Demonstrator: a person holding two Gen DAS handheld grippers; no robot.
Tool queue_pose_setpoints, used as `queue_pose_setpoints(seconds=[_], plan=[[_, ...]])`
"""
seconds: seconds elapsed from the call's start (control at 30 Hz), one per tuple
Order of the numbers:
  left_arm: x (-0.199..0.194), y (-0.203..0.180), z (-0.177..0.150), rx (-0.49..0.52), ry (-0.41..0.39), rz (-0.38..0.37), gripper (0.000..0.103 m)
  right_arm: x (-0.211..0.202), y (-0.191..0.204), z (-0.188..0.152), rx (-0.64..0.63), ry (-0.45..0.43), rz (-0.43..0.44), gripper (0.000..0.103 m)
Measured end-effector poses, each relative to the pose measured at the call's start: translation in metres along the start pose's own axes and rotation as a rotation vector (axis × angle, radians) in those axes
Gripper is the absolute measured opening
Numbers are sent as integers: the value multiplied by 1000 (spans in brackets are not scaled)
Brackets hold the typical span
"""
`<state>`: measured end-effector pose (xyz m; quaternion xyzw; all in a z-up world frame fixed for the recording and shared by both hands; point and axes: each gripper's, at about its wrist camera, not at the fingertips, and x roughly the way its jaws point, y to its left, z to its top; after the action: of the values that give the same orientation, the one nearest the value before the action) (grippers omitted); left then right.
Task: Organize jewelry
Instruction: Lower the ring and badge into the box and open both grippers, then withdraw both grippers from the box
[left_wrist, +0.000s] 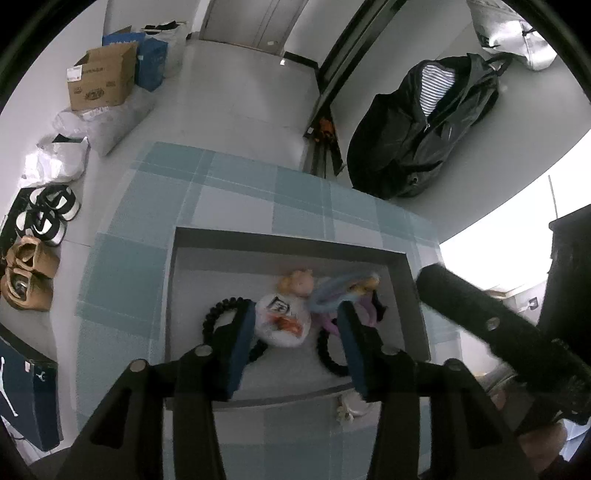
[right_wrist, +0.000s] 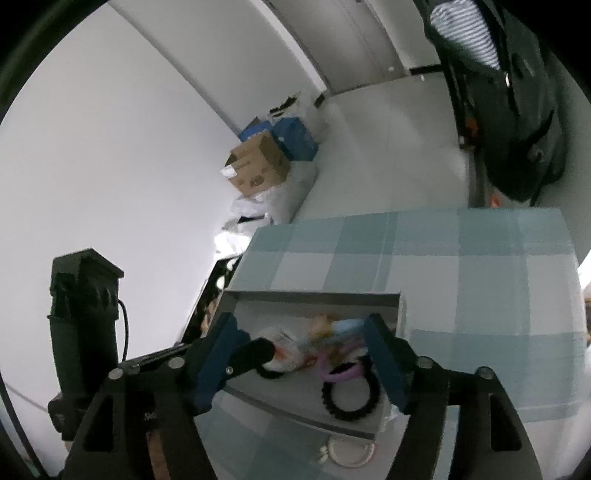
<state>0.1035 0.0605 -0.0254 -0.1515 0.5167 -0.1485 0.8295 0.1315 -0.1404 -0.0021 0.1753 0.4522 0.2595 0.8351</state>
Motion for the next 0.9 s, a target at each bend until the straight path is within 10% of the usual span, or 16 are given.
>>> queue_pose_setpoints(seconds=[0.9], plan=[[-19, -9, -28, 54, -58, 57, 50, -43, -16, -13, 5, -109, -58, 98]])
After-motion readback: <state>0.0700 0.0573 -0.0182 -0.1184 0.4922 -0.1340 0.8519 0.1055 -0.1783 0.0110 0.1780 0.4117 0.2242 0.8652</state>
